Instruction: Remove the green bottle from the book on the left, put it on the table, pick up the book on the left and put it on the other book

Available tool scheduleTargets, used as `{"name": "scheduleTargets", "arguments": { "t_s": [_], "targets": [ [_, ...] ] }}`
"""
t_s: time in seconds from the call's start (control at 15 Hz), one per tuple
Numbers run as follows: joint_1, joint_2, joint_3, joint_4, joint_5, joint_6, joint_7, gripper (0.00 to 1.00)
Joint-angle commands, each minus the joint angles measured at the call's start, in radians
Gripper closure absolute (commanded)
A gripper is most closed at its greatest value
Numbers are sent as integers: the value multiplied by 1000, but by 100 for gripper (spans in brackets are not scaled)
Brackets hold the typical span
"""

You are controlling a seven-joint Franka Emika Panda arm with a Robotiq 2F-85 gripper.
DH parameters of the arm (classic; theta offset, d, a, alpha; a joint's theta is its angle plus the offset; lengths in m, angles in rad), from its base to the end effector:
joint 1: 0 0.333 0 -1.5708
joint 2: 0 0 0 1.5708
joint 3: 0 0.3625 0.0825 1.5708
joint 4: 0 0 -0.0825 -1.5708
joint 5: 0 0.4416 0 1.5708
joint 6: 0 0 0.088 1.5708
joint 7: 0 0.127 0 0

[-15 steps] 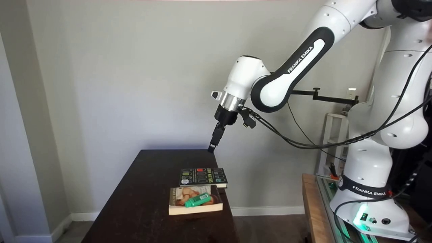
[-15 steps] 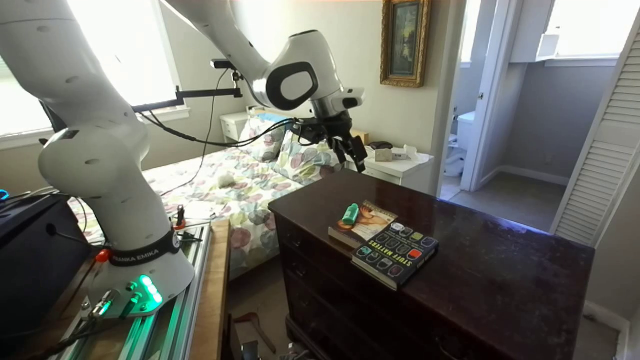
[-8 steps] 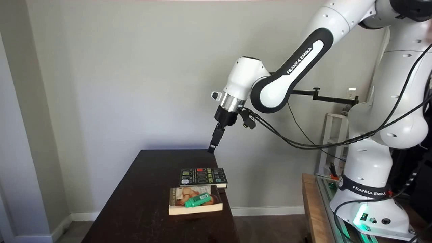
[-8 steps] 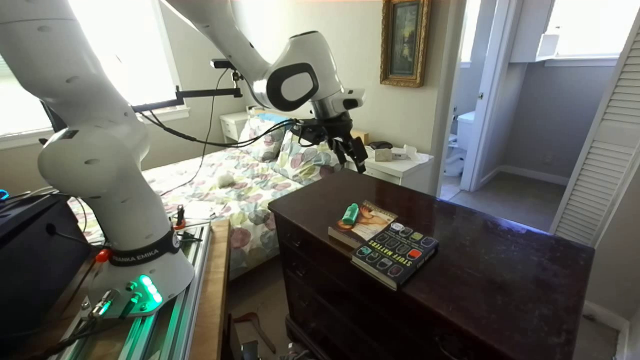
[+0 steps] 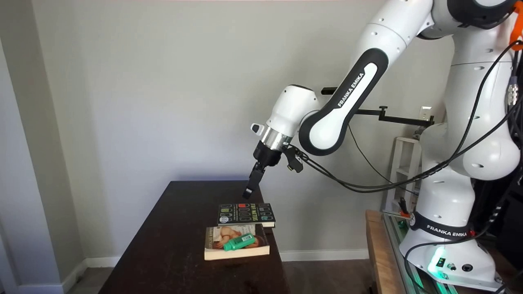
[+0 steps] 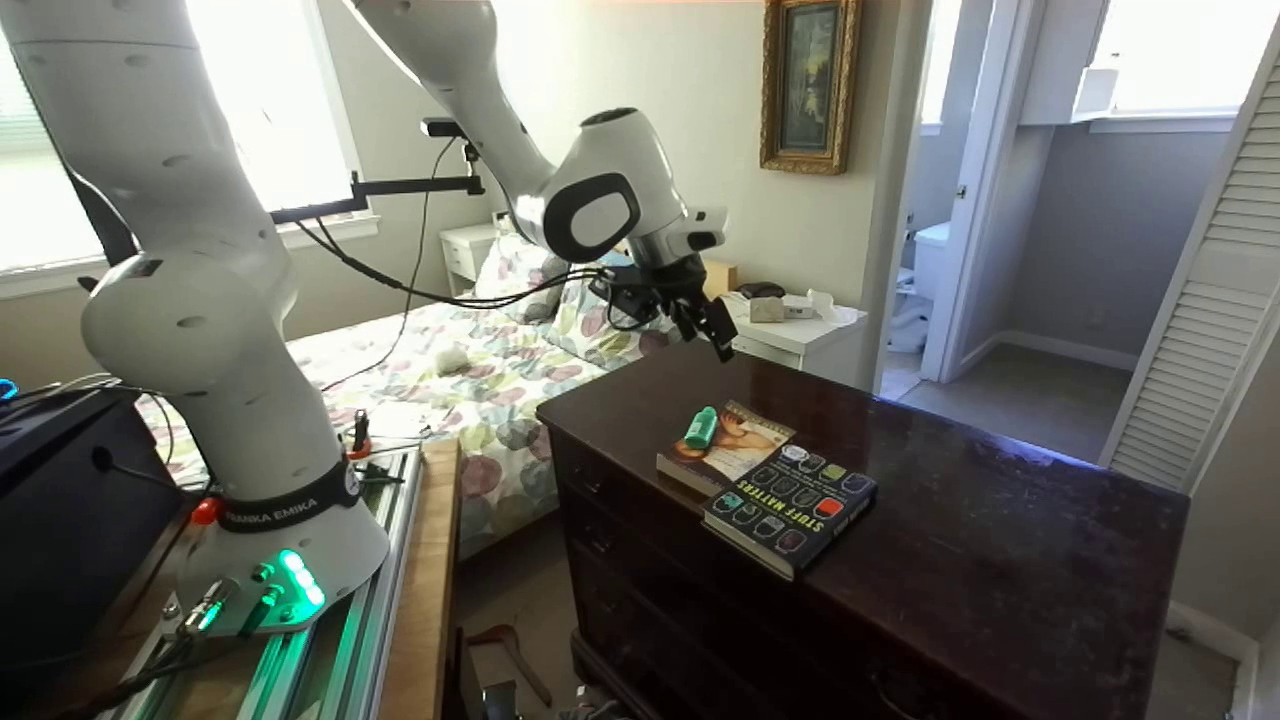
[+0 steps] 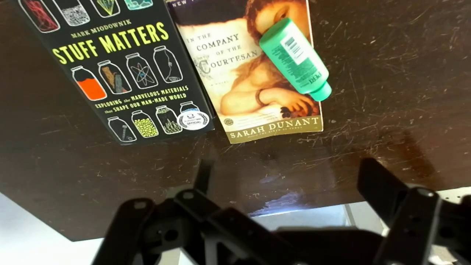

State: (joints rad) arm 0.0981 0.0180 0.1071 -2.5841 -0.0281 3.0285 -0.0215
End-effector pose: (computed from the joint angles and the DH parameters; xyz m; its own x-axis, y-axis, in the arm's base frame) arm 0.5079 0.1079 0.2783 0.8804 0.2329 0.4132 0.2463 -0.9690 0.0214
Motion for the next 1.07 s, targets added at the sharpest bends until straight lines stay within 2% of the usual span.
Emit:
{"name": "scheduleTargets", "arguments": {
  "t_s": [0.0, 0.13, 0.33, 0.53, 0.67, 0.8, 0.87, 0.93, 1.0],
  "targets": [
    [8, 113, 16, 40, 26, 68, -24, 0],
    [-2, 159, 32, 61, 37, 65, -19, 0],
    [-47, 225, 95, 105, 87, 52, -45, 0],
    [-40, 282, 83, 159, 70, 40, -11, 0],
    [3, 305, 19, 189, 28, 7, 23, 0],
    [15, 337, -2, 217, 28, -3, 34, 0],
    [12, 347, 3, 226, 38, -11, 33, 14],
    [41, 359, -29, 232, 19, -3, 50, 26],
    [62, 372, -52, 237, 8, 10, 62, 34]
  ]
}}
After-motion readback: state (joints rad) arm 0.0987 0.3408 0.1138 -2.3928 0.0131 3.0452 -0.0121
